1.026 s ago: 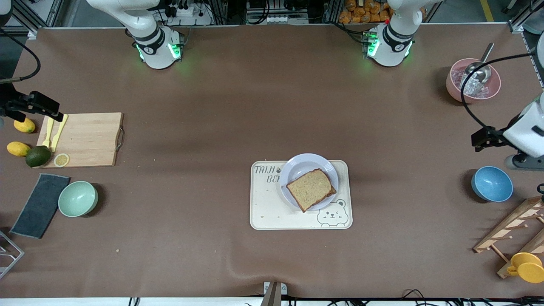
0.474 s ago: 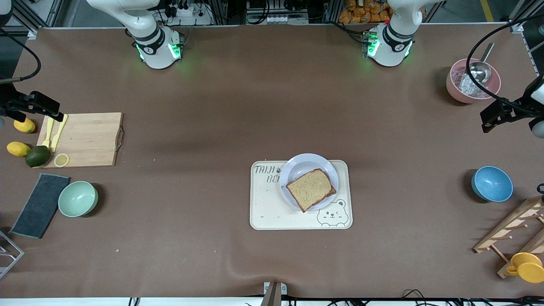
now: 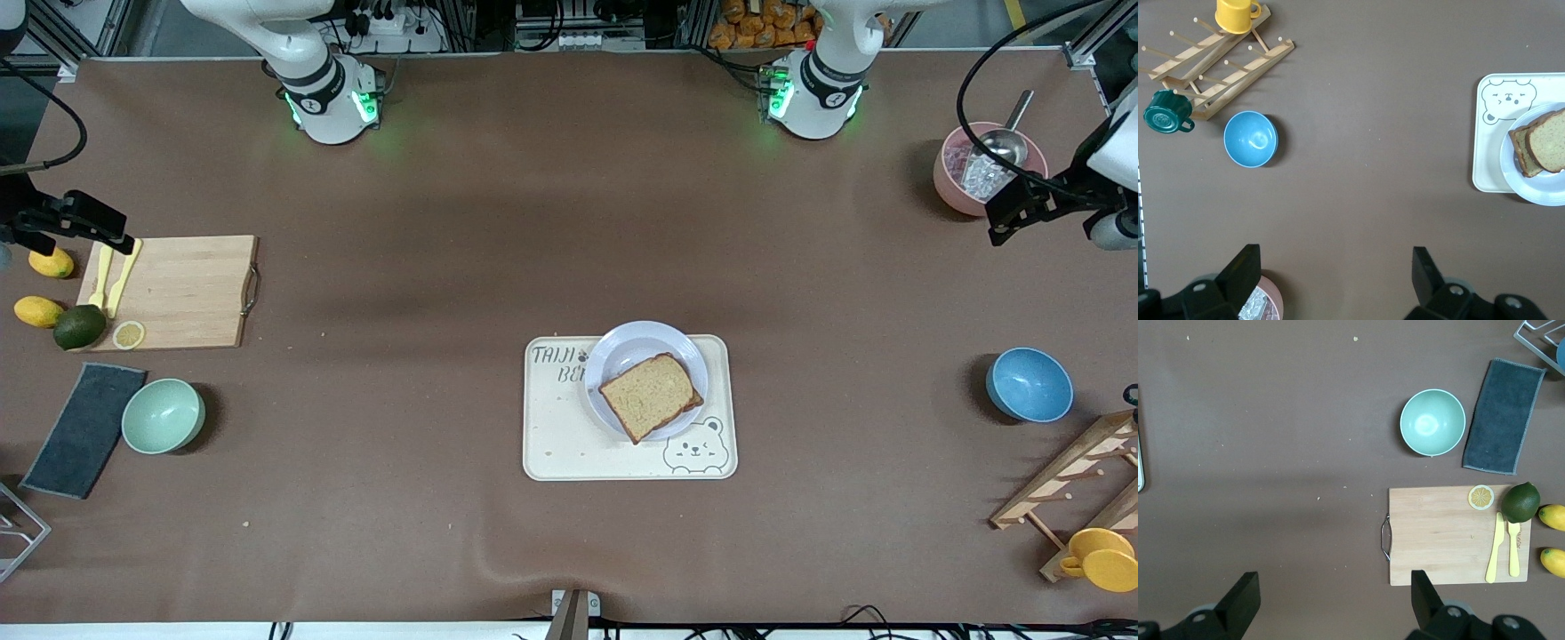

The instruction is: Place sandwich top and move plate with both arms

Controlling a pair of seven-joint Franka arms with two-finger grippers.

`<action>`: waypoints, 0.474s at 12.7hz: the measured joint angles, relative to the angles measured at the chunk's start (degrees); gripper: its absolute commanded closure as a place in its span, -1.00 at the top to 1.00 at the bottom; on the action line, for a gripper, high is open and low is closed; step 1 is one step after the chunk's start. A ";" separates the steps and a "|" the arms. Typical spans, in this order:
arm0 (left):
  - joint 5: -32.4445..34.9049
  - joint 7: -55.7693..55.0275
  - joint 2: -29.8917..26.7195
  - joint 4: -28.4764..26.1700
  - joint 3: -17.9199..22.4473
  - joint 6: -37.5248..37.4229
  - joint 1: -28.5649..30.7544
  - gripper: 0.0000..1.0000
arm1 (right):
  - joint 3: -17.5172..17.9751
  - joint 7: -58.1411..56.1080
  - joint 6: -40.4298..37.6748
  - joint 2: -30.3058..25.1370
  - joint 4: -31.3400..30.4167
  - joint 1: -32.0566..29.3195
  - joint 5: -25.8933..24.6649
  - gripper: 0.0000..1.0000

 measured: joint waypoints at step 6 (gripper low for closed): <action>-5.59 -1.25 -4.61 -6.33 2.53 2.11 -0.71 1.00 | 0.02 0.00 0.00 0.00 0.05 0.21 0.00 1.00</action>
